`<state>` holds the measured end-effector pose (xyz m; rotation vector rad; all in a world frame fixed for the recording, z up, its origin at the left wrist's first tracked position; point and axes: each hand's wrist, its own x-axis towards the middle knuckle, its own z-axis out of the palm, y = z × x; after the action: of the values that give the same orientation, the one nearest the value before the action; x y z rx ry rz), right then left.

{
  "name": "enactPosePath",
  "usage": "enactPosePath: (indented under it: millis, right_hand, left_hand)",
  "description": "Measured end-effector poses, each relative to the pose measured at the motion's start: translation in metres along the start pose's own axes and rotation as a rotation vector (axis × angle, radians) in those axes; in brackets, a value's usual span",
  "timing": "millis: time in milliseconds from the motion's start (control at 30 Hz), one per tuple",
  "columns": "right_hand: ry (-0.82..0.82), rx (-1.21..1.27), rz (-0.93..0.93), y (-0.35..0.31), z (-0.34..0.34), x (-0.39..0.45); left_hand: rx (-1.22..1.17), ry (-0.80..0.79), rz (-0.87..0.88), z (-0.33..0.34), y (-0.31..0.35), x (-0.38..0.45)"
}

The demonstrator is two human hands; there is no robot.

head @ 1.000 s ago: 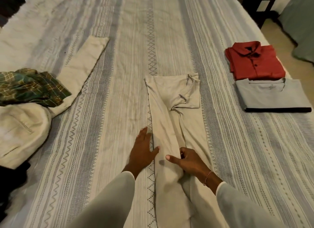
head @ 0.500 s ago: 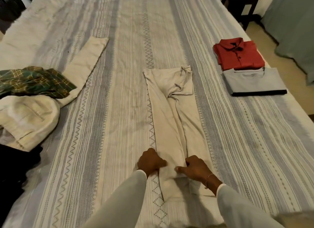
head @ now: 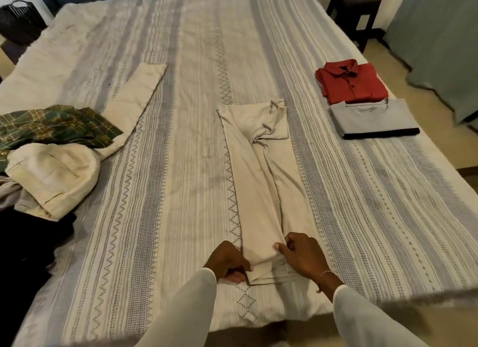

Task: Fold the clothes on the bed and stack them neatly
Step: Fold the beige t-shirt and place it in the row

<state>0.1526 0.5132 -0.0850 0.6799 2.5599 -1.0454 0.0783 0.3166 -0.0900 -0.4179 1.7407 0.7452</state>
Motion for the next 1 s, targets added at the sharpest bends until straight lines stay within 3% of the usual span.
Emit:
enactPosePath:
  millis: [200, 367, 433, 533, 667, 1000]
  right_hand:
    - [-0.006, 0.327, 0.190, -0.002, 0.010, -0.015]
    - [0.032, 0.404, 0.269, 0.003, 0.022, -0.026]
    - [0.039, 0.290, 0.281, 0.004, 0.024, -0.028]
    - [0.051, -0.172, 0.252, 0.003, 0.022, -0.029]
    - [0.049, -0.390, 0.175, -0.008, 0.005, -0.019]
    - [0.112, 0.077, -0.114, -0.055, -0.025, 0.139]
  left_hand:
    - [-0.046, 0.000, 0.035, 0.001, -0.002, -0.007]
    - [0.035, -0.027, -0.001, -0.005, 0.001, -0.005]
    - [0.072, -0.036, -0.041, -0.007, 0.002, -0.002]
    - [0.194, -0.059, -0.104, -0.008, 0.001, 0.005]
    - [0.298, -0.097, -0.107, -0.019, 0.007, 0.007]
    - [0.111, 0.466, 0.426, -0.093, 0.106, 0.032]
